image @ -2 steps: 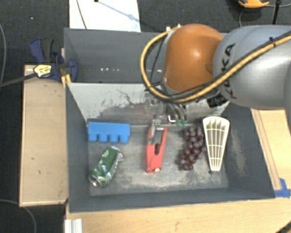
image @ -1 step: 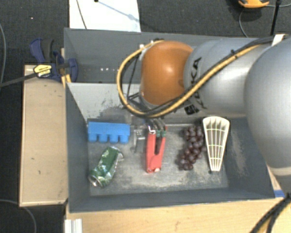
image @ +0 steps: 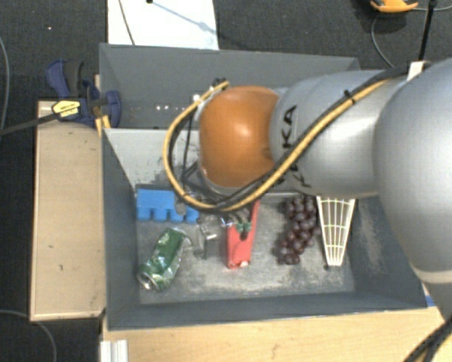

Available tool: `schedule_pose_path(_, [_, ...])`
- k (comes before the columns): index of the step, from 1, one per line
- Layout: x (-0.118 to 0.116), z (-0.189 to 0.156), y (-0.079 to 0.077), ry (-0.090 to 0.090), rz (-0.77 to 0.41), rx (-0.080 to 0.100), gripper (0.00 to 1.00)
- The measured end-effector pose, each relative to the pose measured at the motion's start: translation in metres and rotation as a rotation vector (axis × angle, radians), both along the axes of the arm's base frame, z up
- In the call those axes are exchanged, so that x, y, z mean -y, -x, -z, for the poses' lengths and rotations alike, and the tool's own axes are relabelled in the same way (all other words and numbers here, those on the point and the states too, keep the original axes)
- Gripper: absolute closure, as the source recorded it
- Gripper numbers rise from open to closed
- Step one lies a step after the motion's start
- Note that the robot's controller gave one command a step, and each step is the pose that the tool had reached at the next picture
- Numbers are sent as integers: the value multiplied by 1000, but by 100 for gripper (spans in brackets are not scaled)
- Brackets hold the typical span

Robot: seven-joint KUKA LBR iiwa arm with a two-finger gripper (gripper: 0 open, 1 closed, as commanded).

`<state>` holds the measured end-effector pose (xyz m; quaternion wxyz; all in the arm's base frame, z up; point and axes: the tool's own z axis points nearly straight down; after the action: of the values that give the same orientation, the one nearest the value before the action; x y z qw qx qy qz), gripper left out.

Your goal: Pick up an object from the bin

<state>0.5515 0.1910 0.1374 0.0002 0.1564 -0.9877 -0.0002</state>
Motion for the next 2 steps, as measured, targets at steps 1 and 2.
schedule_pose_path(1, [-50, -5, -9, -4, -21, 9, 0])
schedule_pose_path(2, [-55, 44, 14, -3, -278, 6, 0])
